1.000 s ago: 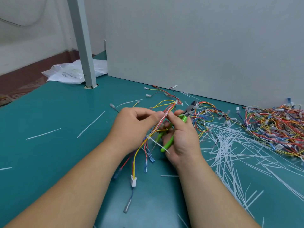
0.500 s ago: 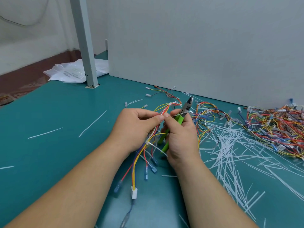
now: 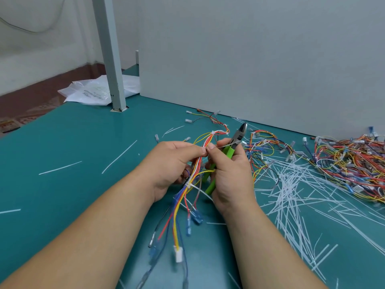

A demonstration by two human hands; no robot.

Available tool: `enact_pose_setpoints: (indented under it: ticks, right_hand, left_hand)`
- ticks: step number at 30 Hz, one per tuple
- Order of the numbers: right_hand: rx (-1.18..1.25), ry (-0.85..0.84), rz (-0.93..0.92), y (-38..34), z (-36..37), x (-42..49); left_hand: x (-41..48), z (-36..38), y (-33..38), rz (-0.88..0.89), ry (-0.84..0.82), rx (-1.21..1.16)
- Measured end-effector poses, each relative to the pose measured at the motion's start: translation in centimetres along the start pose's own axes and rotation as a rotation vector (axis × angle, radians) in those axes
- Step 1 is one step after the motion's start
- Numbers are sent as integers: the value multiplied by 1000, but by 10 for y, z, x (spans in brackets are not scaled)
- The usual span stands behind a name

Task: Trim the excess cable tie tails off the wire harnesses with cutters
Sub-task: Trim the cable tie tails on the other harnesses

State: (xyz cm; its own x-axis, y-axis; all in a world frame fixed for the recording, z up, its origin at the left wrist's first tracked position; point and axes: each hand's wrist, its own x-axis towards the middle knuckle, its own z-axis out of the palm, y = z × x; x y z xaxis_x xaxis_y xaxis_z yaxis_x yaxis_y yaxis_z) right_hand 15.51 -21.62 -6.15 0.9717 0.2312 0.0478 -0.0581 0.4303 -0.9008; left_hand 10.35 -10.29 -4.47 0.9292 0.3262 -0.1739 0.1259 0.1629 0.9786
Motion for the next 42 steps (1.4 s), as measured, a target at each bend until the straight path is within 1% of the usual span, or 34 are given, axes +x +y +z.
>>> enact_pose_setpoints:
  ticks: [6, 9, 14, 18, 20, 23, 26, 28, 32, 35, 39, 42]
  right_hand:
    - [-55, -3, -22, 1, 0, 0]
    - [-66, 47, -13, 1, -2, 2]
    - [6, 140, 72, -3, -3, 3]
    - [-79, 123, 67, -3, -2, 0]
    - [-126, 77, 88, -4, -1, -2]
    - [-178, -47, 151, -2, 0, -6]
    - [-178, -154, 204, 0, 4, -8]
    - [-178, -171, 201, 2, 4, -8]
    - [-156, -141, 206, 4, 3, -6]
    - [-65, -96, 180, 4, 3, -5]
    - [60, -26, 159, 1, 0, -2]
    - [99, 17, 163, 2, -1, 1]
  left_hand:
    - [-1, 6, 0, 72, 113, -78]
    - [0, 6, 0, 113, 183, -98]
    - [5, 1, 2, 173, 311, -173]
    - [4, 2, 4, 196, 341, -208]
    - [4, 2, 5, 201, 354, -239]
    - [3, 2, 6, 185, 333, -273]
    - [-2, 5, 8, 141, 206, -369]
    - [-5, 7, 9, 148, 160, -384]
    - [-4, 6, 8, 197, 233, -272]
    - [-3, 7, 5, 208, 188, -210]
    - [-4, 12, 0, 318, 155, 5]
    - [-5, 14, -3, 355, 111, 57]
